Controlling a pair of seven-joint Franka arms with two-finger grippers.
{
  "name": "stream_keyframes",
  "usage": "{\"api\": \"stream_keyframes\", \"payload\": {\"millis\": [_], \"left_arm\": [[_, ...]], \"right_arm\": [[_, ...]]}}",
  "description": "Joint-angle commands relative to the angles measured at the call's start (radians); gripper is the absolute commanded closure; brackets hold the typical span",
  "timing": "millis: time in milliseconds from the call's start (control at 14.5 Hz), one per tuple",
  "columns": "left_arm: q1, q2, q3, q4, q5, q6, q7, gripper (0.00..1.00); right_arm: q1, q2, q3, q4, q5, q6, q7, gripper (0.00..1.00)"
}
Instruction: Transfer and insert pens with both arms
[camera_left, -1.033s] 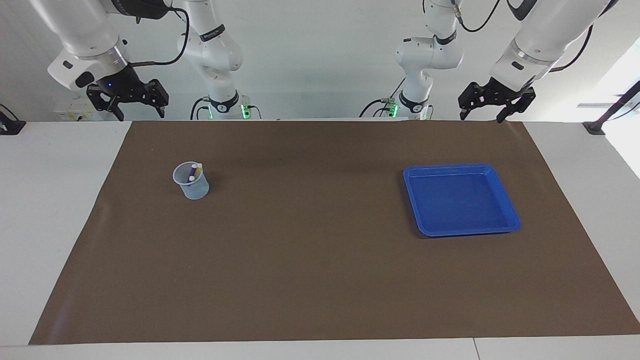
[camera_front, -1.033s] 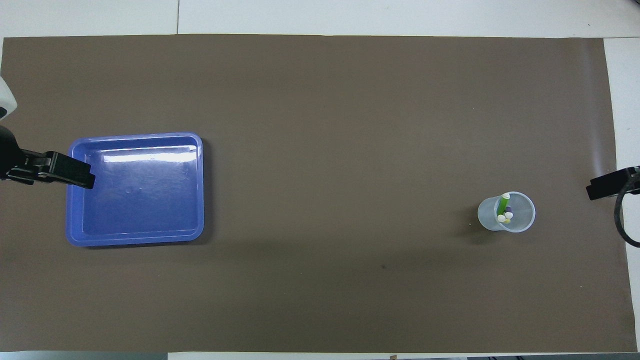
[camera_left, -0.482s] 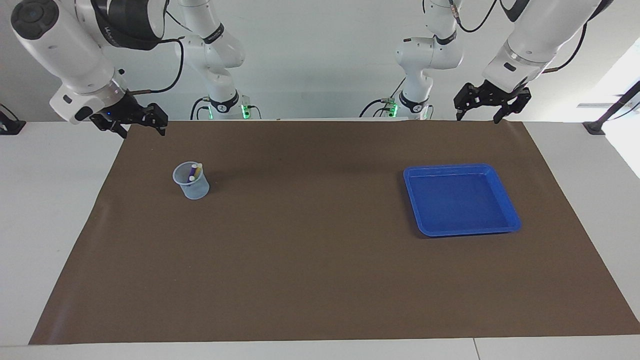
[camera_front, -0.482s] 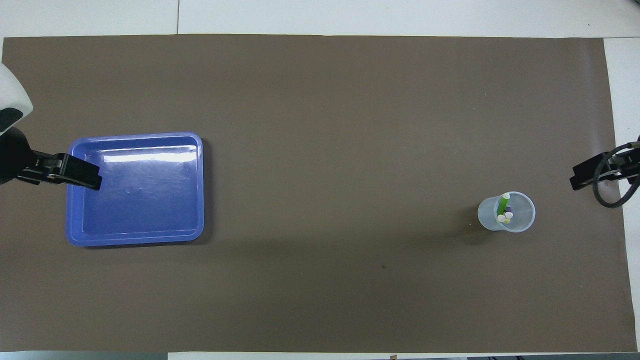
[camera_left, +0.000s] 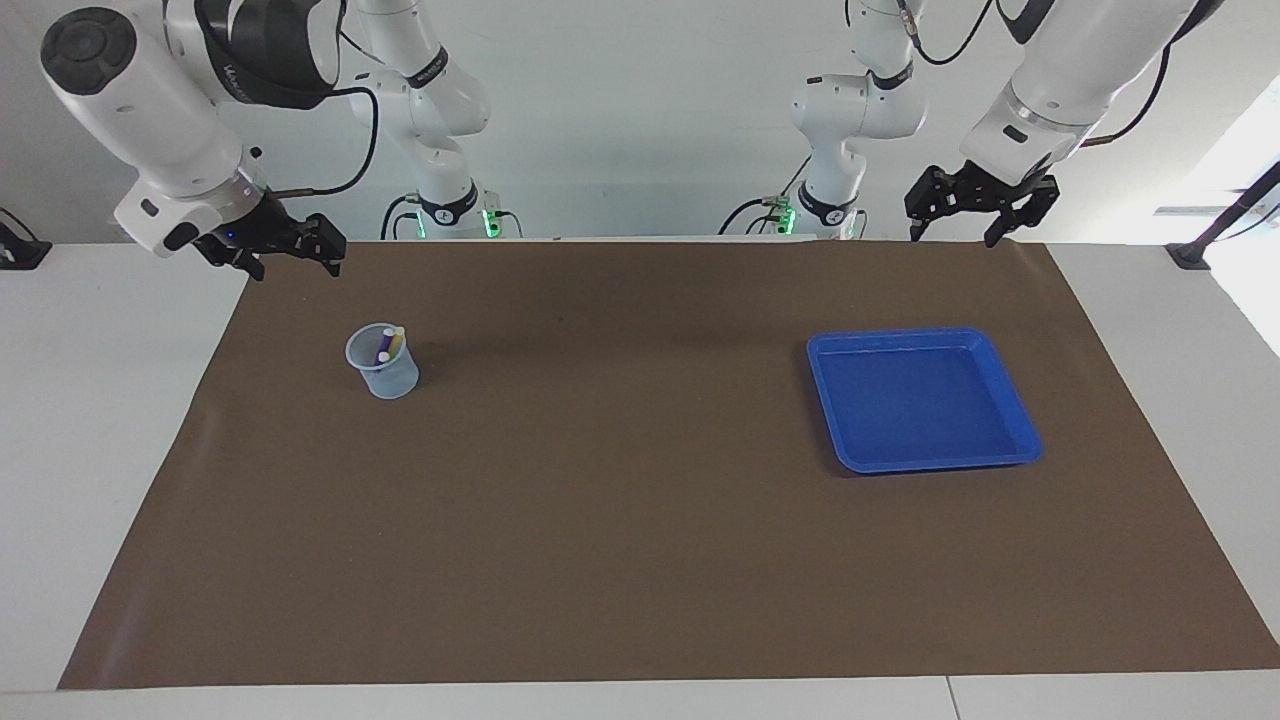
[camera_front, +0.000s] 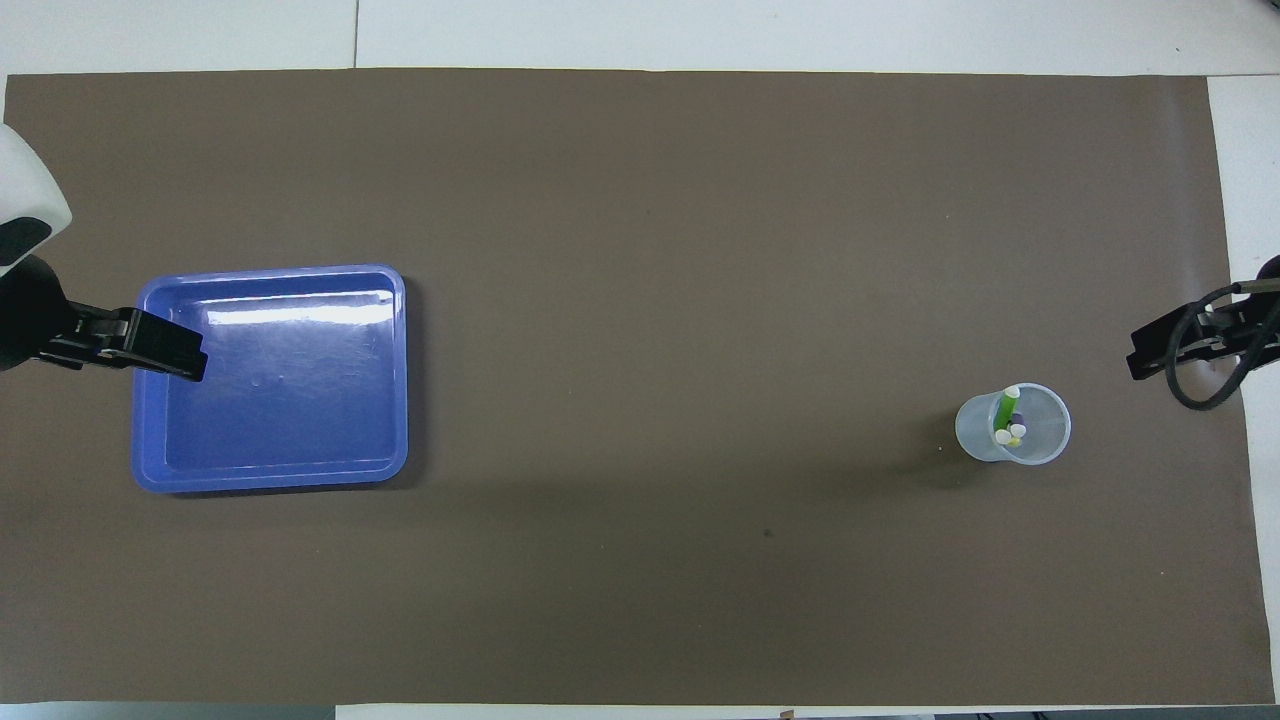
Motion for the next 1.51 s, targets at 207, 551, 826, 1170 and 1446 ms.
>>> {"api": "stream_keyframes", "payload": {"millis": [207,551,826,1170,1446], "left_arm": [[0.002,-0.014,0.003,-0.020,0.024,0.008,-0.010,0.00],[0.021,-0.014,0.006,-0.020,0.024,0.007,-0.010,0.00],[0.021,-0.014,0.006,-0.020,0.024,0.007,-0.010,0.00],[0.021,-0.014,0.006,-0.020,0.024,0.007,-0.010,0.00],[0.021,-0.014,0.006,-0.020,0.024,0.007,-0.010,0.00]], "right_arm": [[0.036,-0.023,-0.010,0.030,0.001,-0.013,0.017,0.00],[0.036,-0.047,-0.013,0.020,0.001,0.003,0.019,0.00],[0.037,-0.046,-0.016,0.012,0.001,0.039,0.019,0.00],[0.046,-0.046,-0.019,0.014,0.001,0.042,0.019,0.00],[0.046,-0.046,-0.019,0.014,0.001,0.042,0.019,0.00]]}}
